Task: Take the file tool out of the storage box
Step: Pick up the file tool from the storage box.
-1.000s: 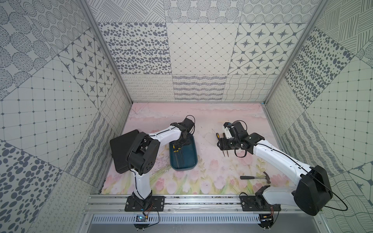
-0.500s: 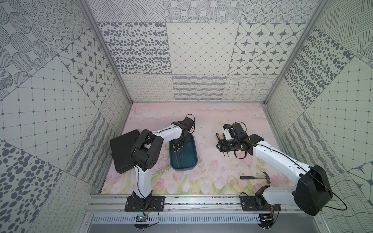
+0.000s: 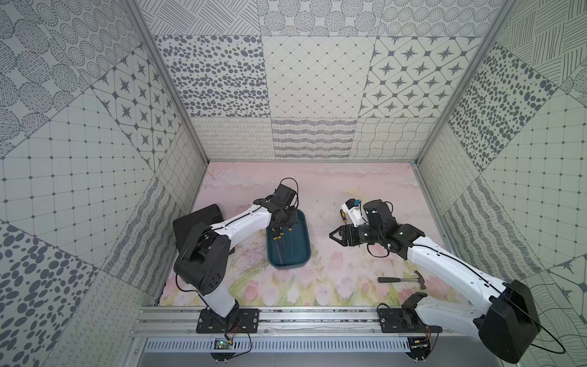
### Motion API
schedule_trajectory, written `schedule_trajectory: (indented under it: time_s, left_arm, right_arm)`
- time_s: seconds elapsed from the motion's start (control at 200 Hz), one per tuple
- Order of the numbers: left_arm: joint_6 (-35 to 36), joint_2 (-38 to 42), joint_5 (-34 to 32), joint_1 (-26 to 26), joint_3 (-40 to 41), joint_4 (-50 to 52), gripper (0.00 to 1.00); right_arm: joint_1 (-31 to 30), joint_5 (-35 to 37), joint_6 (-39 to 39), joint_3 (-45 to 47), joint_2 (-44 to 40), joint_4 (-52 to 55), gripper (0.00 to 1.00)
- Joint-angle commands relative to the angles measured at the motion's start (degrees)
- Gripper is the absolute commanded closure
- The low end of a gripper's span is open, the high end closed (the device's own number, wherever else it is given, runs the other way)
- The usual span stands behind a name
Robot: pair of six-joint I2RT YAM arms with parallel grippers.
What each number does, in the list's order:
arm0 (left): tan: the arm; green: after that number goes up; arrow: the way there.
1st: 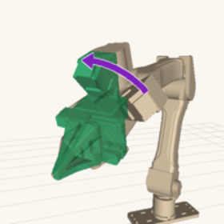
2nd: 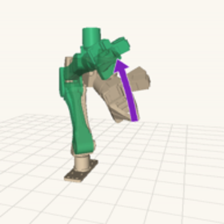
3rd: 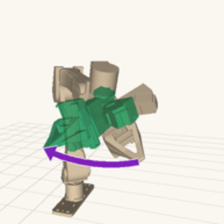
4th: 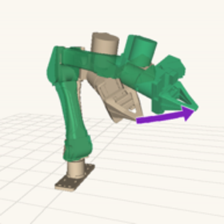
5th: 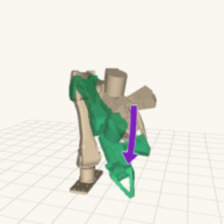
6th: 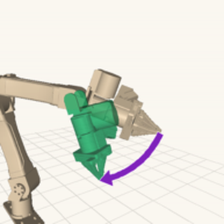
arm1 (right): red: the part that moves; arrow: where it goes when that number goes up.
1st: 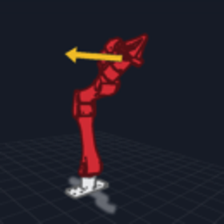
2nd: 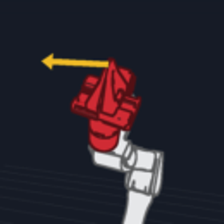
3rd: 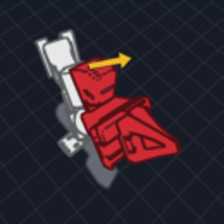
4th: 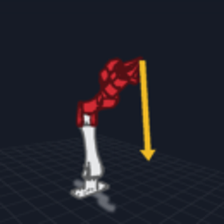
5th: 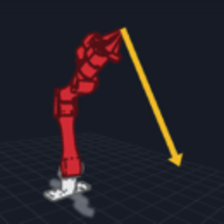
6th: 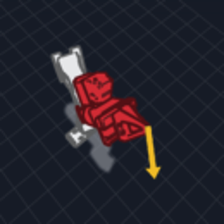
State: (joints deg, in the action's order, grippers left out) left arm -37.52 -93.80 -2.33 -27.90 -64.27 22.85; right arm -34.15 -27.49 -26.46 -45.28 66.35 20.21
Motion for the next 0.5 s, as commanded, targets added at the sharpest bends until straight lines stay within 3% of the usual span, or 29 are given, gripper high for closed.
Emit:
schedule_trajectory:
  time_s: [0.0,0.25,0.495]
  left_arm:
    - [-1.48,9.15,15.46,0.42,3.57,-11.41,0.93]
    - [-9.52,20.22,28.75,0.62,9.28,-27.1,0.94]
    - [-15.77,22.93,35.29,0.9,10.52,-37.06,0.93]
  right_arm:
    - [-1.07,-11.08,-6.96,2.59,-0.52,-14.47,0.4]
    - [-3.96,-17.44,-15.28,4.53,2.48,-29.91,0.41]
    - [-5.4,-19.57,-19.77,5.33,4.75,-38.35,0.42]
